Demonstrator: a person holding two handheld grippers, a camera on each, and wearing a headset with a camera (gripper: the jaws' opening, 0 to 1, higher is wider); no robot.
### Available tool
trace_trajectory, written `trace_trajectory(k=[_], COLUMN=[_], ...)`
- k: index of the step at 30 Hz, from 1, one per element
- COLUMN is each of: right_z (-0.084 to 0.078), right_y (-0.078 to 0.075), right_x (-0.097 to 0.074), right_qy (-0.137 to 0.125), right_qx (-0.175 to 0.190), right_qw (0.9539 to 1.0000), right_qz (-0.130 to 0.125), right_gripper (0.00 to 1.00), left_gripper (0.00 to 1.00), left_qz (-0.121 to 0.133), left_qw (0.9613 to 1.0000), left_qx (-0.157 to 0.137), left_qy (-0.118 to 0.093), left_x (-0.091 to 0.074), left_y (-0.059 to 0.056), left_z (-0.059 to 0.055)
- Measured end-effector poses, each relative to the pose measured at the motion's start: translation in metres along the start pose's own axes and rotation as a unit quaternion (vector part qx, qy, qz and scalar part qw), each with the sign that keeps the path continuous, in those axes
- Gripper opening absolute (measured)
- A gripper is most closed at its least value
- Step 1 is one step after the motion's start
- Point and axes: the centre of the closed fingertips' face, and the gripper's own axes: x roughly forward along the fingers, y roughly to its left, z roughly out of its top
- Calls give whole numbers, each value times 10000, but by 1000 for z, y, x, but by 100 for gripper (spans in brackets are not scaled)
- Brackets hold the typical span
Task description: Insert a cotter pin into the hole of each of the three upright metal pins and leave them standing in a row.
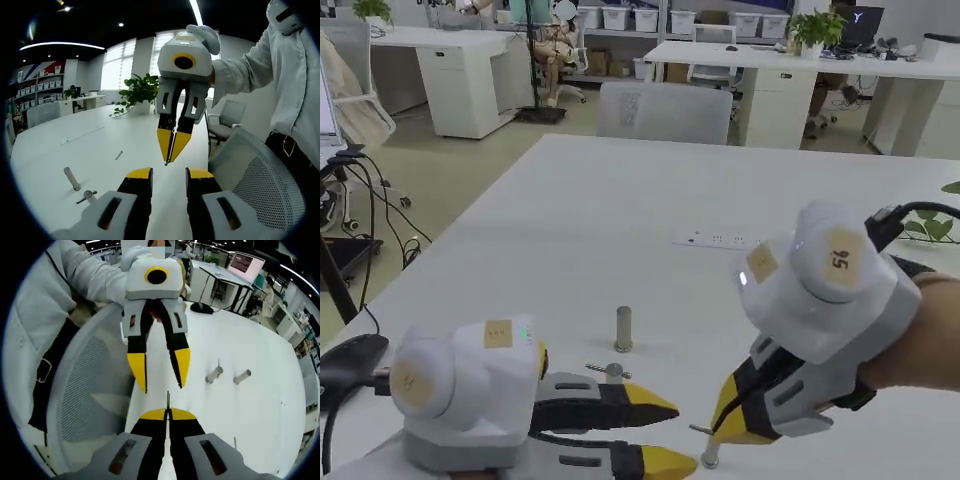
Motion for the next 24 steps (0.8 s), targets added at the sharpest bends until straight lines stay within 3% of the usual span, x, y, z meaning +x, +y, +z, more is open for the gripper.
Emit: trace_trajectory(k=[9,24], right_z=[6,10], right_y=[7,12], right_x=[5,9], right_qy=[40,109], right_qx=[-169,-349], right_qw=[9998,9991], right_qz=[103,207], right_gripper=[2,2], left_gripper=[14,5], left_qz=[-115,-215], left_qw=[9998,9992], left_qx=[113,174], left_qy=[124,295], left_x=[3,7], left_y=[-4,-9], left_z=[-3,-6])
